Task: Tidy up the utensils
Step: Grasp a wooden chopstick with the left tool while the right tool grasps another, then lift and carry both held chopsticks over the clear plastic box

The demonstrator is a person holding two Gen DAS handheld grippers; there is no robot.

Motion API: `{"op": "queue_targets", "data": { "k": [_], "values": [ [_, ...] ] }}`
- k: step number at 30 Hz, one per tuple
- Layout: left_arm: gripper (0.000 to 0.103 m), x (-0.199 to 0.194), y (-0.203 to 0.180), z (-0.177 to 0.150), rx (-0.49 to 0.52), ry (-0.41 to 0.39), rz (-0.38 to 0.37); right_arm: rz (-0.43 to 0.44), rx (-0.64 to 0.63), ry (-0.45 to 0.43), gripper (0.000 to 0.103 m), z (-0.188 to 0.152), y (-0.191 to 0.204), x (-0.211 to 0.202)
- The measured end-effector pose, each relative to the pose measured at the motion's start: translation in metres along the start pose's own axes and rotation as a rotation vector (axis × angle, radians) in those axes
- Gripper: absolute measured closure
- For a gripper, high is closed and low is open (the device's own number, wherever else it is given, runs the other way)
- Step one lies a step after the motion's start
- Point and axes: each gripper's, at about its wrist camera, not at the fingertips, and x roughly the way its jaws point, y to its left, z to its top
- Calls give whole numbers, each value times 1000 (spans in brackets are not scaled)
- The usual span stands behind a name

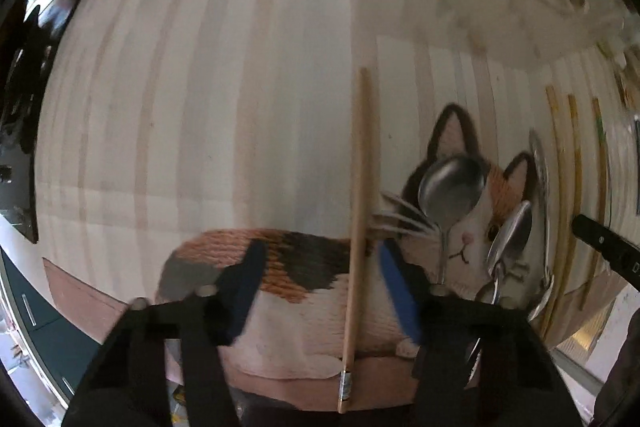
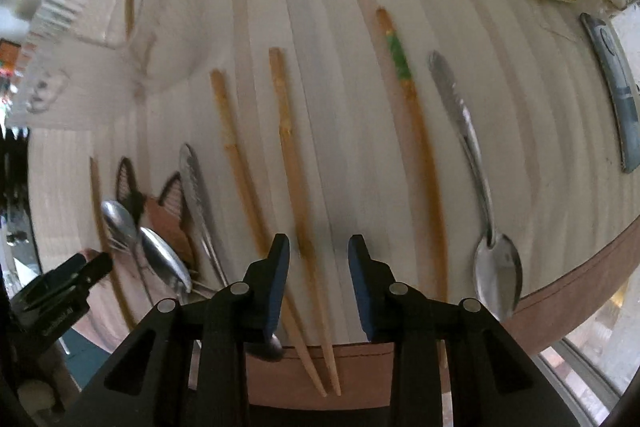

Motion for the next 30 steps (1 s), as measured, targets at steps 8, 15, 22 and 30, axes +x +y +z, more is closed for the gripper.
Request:
{"op": "queue_targets", "data": {
  "k": [8,15,22,30],
  "values": [
    [98,1,16,6,-10,-41,2,-82,-3,1,97,-8,-11,5],
    [97,1,22,12,9,-45,3,-93,-18,21,96,-11,-15,8],
    [97,1,26,15,10,-44,4,-82,-20,27,95,-11,-14,10],
    [98,1,19,8,4,-54,9,-90,-16,21,96,-12,-14,8]
  ]
}}
